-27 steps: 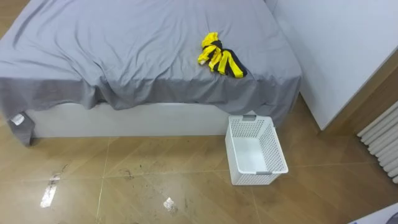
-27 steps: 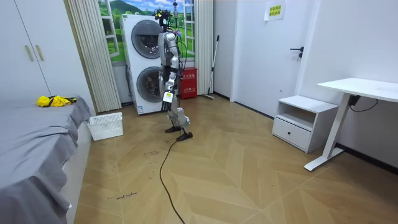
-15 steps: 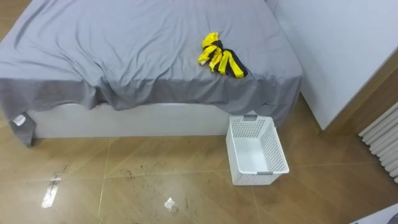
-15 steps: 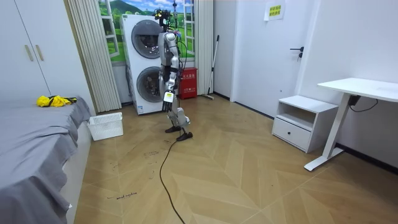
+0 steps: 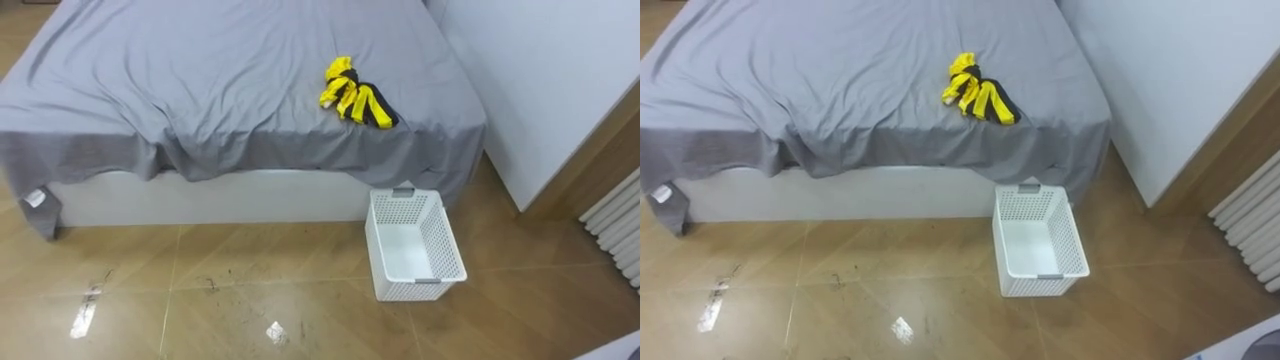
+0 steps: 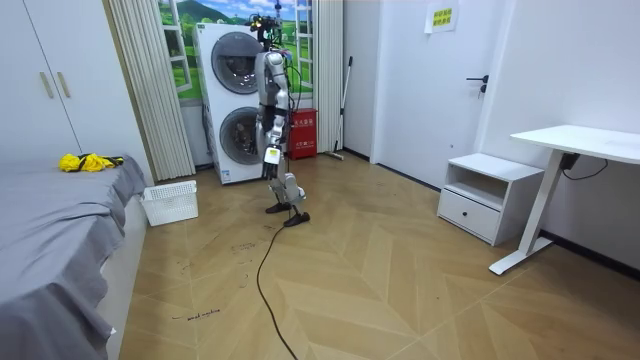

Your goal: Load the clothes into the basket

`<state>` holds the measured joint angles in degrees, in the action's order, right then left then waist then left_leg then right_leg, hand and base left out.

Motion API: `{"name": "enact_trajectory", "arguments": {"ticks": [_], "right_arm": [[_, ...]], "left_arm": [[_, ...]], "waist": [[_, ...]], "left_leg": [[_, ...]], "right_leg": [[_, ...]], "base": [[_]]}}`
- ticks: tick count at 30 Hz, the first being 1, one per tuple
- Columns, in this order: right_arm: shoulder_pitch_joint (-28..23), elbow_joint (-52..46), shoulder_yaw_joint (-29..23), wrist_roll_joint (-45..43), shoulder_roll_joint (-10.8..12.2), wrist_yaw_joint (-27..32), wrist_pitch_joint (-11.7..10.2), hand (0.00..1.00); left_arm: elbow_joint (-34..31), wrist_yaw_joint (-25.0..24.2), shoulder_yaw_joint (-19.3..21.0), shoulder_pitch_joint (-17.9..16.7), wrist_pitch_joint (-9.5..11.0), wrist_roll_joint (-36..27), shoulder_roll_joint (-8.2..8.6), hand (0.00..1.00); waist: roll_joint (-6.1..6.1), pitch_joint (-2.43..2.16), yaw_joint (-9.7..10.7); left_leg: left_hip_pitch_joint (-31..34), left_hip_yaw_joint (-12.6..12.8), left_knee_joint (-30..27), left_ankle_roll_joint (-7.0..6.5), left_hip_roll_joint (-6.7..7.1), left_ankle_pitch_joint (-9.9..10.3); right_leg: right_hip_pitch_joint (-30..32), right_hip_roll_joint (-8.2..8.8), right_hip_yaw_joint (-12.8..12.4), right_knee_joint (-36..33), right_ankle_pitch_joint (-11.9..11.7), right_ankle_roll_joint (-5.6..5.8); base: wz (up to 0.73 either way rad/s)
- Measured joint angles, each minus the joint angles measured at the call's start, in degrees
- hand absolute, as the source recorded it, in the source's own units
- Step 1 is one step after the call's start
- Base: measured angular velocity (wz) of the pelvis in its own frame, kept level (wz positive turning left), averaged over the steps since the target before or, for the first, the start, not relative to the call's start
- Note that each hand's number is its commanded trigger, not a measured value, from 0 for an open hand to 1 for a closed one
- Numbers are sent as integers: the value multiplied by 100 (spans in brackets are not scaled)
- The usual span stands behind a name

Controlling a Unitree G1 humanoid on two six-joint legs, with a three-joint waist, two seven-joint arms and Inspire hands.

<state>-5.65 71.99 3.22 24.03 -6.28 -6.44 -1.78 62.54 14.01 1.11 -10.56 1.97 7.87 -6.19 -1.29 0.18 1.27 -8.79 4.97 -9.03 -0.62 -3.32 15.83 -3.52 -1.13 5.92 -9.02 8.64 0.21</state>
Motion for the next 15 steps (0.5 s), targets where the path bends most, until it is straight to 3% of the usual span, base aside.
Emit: {"name": "enact_trajectory", "arguments": {"ticks": [3, 4, 6, 7, 8, 9, 10, 11, 12, 13, 14, 15], "right_arm": [[-11, -33, 4, -64, 0, -4, 26, 0], [-12, -32, 15, -82, 12, 1, 23, 0], [-54, -35, -17, -74, -14, 11, -16, 0], [-53, -41, -68, -38, -50, 33, -52, 0], [-102, -35, -31, 65, -84, 94, -74, 0], [-113, -39, 10, 110, -99, 145, -76, 0], [-122, -30, 23, 175, -104, 205, -66, 0], [-132, -31, 13, 197, -107, 217, -62, 0], [-144, -35, 14, 201, -108, 218, -62, 0], [-194, -41, 20, 220, -102, 226, -60, 0], [-240, -54, 62, 240, -108, 232, -58, 0], [-257, -61, 67, 244, -110, 238, -59, 0]], "left_arm": [[-65, -3, 131, -53, 3, -201, 1, 0], [-66, -20, 227, -22, 5, -389, -19, 0], [-121, -51, 312, 0, 29, -602, -43, 0], [-112, -65, 371, -10, 105, -607, -25, 0], [-108, -67, 307, -36, 176, -678, 0, 0], [-111, -67, 231, -34, 204, -793, 3, 0], [-116, -65, 122, -38, 252, -1027, 16, 0], [-124, -65, 97, -59, 286, -1295, 33, 0], [-124, -65, 101, -67, 291, -1388, 38, 0], [-117, -68, 108, -105, 312, -1520, 27, 0], [-114, -68, 113, -191, 337, -1525, 19, 0], [-113, -68, 112, -223, 343, -1519, 25, 0]], "waist": [[3, -1, -66], [-15, 1, -126], [7, 8, -118], [17, 50, -95], [31, 16, -71], [6, 15, -61], [-57, 15, -57], [-90, 23, -58], [-79, 24, -62], [-67, 33, -135], [-88, 29, -177], [-98, 26, -172]], "left_leg": [[247, 135, -655, 141, -103, 239], [535, 200, -1302, 224, -171, 329], [1047, 200, -2457, 239, -293, 306], [1420, 62, -3224, 156, -351, 197], [1701, -41, -3424, 92, -210, 227], [1877, -32, -3329, 49, -87, 250], [2229, -41, -2856, 41, 164, 214], [2521, -27, -2068, 132, 367, 9], [2632, -30, -1639, 147, 419, -176], [2790, -11, -1005, 102, 442, -793], [2834, -18, -590, 143, 422, -1198], [2847, -15, -492, 123, 415, -1407]], "right_leg": [[94, -67, 217, -250, 175, -120], [158, -77, 221, -396, 298, -187], [200, -92, 194, -517, 478, -306], [88, -79, 196, -606, 563, -357], [27, -21, 188, -661, 670, -368], [14, 31, 189, -689, 716, -374], [-10, 147, 188, -703, 814, -288], [-44, 212, 176, -687, 866, -277], [-63, 217, 174, -688, 895, -291], [-133, 245, 125, -684, 989, -273], [-215, 266, 18, -676, 1084, -260], [-284, 281, -28, -672, 1124, -273]], "base": [[-16], [-19], [2], [19], [19], [11], [0], [-6], [-30], [-49], [-52], [-34]]}}
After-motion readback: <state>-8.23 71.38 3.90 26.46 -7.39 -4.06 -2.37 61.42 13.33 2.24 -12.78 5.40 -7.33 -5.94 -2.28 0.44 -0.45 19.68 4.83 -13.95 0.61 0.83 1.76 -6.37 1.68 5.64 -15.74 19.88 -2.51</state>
